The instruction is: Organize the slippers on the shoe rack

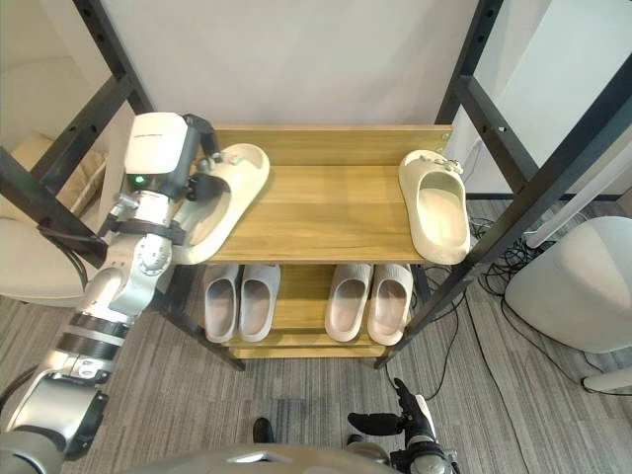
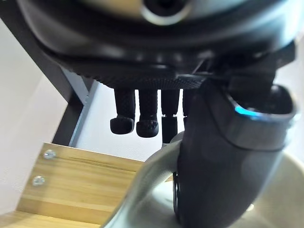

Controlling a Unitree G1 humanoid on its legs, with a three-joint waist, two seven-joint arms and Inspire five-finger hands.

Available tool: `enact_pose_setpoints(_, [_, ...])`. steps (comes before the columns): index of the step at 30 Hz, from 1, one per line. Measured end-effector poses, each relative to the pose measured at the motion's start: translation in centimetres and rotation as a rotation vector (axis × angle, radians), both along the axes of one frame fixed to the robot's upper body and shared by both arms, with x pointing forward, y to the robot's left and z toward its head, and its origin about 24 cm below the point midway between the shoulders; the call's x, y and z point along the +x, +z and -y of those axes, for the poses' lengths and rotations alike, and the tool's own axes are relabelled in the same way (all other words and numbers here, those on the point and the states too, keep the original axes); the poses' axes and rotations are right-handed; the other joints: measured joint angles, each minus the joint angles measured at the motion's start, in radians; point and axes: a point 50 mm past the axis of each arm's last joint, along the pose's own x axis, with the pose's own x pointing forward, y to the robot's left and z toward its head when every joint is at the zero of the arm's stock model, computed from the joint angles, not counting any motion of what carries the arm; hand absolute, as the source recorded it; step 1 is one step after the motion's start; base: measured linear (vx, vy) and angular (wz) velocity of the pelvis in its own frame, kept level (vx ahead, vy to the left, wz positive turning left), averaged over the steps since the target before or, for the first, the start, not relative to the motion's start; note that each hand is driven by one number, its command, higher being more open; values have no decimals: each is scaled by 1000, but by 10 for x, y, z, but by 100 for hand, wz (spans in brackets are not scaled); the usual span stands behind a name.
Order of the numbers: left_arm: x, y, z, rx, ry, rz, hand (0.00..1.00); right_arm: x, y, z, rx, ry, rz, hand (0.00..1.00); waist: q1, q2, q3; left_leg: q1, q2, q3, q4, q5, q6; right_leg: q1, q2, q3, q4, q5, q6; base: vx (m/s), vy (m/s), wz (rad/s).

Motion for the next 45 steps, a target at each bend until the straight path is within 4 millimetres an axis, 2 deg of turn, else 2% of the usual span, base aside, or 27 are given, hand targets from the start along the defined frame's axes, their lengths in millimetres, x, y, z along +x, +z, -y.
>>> enact_pose_setpoints(4, [0,-8,23,-47,-92,-34,0,0,-1,1,5,-19,-4,100,-16,10,0,7,-5,2,0,-3,5,5,-6,1,-1,0,1,-22,13,-1])
enact_pose_setpoints(9, [0,-9,39,-76,-143,-51,0,-1,-3,2,-2,-27,-30,100,-32,14,1,8,-5,5,0,-4,6,5,-6,4,-4,2,3,0,0,0])
enact_pose_setpoints(19, [20,-7,55,-129,-129,-89,0,-1,-3,4,7,-69,-26,100,-48,25,5,8,-4,16,0,-5,5,5,-5,11,-9,6,3,-3,1,-1])
enact_pose_setpoints(32, [40,2,69,-295,-150,-168,0,3,-2,9,0,-104,-15,100,-70,50,23,9,-3,28,0,-11,3,5,-5,21,-21,9,4,-5,1,-2])
enact_pose_setpoints(35, [42,3,72,-320,-160,-180,0,5,-1,10,-1,-105,-12,100,-77,54,25,9,-3,28,0,-11,3,6,-4,21,-22,9,4,0,0,0])
enact_pose_setpoints(40, [42,4,88,-348,-214,-201,0,5,-1,10,6,-115,-10,100,-87,54,27,9,-2,27,0,-12,1,7,-3,20,-23,9,3,0,0,0])
enact_pose_setpoints(41, [41,3,91,-353,-225,-206,100,5,-1,10,10,-121,-9,100,-91,54,27,10,-2,27,0,-12,1,8,-3,20,-23,8,3,0,0,0])
enact_pose_setpoints(45, [39,2,102,-363,-257,-217,100,5,-1,9,19,-136,-9,100,-99,53,31,15,-1,28,0,-13,1,13,-3,20,-23,8,2,0,0,0])
